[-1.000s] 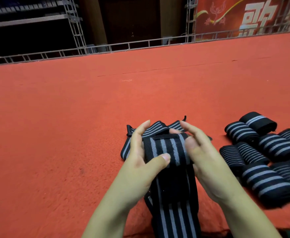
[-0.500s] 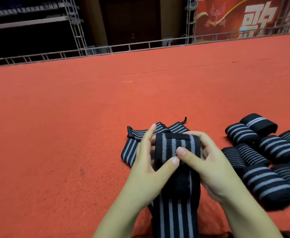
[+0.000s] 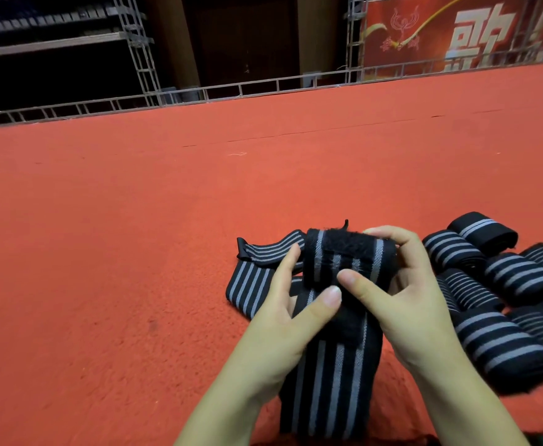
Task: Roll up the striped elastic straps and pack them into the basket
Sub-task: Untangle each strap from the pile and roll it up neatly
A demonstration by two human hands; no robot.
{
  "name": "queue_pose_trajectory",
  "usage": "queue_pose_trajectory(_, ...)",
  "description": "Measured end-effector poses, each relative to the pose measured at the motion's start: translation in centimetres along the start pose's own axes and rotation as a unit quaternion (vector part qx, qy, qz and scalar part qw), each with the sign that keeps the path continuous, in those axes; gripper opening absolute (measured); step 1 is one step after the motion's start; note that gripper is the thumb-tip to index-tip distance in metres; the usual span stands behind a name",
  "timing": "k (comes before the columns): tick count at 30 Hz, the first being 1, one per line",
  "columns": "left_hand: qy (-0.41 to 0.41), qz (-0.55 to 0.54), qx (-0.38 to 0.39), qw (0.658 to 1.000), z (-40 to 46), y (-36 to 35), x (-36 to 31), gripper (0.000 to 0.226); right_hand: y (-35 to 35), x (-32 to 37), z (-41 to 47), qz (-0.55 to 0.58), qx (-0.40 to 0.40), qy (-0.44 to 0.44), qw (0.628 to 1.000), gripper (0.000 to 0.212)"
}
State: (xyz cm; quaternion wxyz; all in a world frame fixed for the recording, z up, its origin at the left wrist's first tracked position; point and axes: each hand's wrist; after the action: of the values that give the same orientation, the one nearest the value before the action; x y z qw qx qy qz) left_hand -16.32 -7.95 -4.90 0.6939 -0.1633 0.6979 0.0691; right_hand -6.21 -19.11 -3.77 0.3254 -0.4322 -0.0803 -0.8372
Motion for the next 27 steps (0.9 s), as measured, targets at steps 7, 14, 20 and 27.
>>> queue_pose_trajectory(7, 0.022, -0.082, -0.058, 0.995, 0.3, 0.0, -0.2, 0.082, -0.6, -0.2, -0.5, -0.081, 0.136, 0.066, 0.985, 0.045)
queue_pose_trajectory(14, 0.025, -0.081, -0.079, 0.993, 0.2, 0.0, -0.1, 0.06, -0.2, -0.8, -1.1, -0.094, 0.157, 0.026, 0.983, 0.028)
queue_pose_trajectory(20, 0.0, -0.066, -0.07, 0.995, 0.0, 0.5, -0.5, 0.074, -0.2, -0.7, -1.1, -0.012, 0.089, -0.056, 0.994, 0.018)
queue_pose_trajectory(27, -0.013, -0.044, -0.056, 0.997, -0.2, 1.1, -1.3, 0.091, 0.3, -0.9, -0.8, 0.095, 0.16, -0.24, 0.953, 0.061)
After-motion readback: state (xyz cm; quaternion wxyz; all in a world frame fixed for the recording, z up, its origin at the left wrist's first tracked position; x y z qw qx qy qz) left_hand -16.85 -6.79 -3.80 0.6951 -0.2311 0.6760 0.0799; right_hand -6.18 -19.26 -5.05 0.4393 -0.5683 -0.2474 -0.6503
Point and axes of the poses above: each hand's wrist, its own z-axis towards the middle knuckle, its own y-axis out of the back of the hand, x = y × z, and after that the axes turned 8 degrees about y, right-handed
